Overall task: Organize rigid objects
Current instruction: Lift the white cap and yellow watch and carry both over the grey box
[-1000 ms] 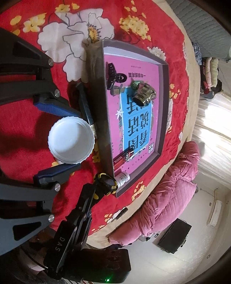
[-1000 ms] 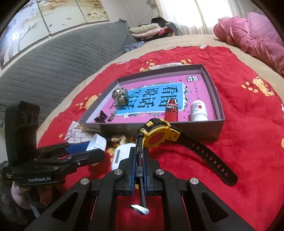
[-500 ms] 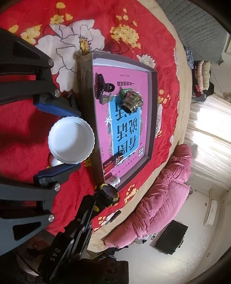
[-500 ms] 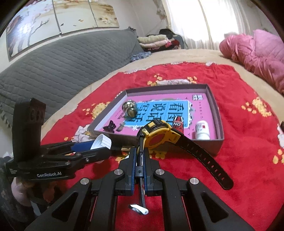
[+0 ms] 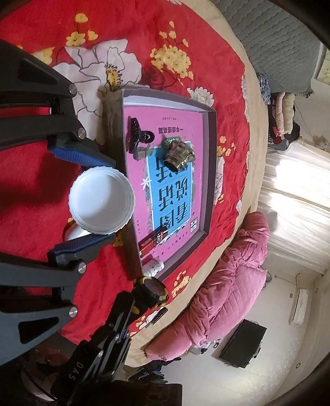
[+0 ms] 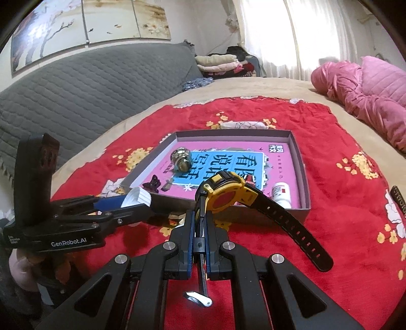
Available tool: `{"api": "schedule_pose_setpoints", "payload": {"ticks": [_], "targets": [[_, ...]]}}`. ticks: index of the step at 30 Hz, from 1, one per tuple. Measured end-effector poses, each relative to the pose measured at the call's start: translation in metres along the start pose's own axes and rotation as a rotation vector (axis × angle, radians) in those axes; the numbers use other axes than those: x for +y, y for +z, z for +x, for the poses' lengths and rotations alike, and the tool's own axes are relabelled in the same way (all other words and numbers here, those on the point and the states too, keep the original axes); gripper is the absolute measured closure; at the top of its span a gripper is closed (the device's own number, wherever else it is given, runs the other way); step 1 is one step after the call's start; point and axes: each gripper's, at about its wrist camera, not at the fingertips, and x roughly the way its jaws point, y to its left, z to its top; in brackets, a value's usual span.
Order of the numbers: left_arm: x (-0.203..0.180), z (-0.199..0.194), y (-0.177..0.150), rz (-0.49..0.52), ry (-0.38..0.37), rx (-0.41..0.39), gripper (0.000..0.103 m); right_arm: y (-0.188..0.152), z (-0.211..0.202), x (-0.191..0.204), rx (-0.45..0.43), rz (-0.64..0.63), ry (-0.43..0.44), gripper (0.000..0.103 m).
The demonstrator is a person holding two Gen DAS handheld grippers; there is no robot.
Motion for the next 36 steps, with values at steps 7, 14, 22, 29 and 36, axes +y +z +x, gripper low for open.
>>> {"api": "schedule_pose_setpoints", "payload": {"ticks": [7,14,22,29,36], "targets": [[0.008,-0.002,0.007,-0.006,0.014,-0.026,0.053,0.012,-0.002,0.000,-0.012,-0.022,-0.050,0.096],[0.012,-0.002,0.012,-0.005,0.033,-0.053,0.053,0.019,0.001,-0.003,-0.011,-0.023,-0.081,0.096],[0.010,0.000,0.016,0.008,0.056,-0.068,0.053,0.034,0.003,-0.005,-0.035,-0.025,-0.104,0.096],[0.009,0.004,0.018,0.016,0.080,-0.078,0.053,0.042,0.005,-0.004,-0.035,-0.032,-0.126,0.096],[0.011,0.010,0.021,0.003,0.092,-0.087,0.053,0.047,0.012,-0.003,-0.021,-0.031,-0.126,0.096]]}}
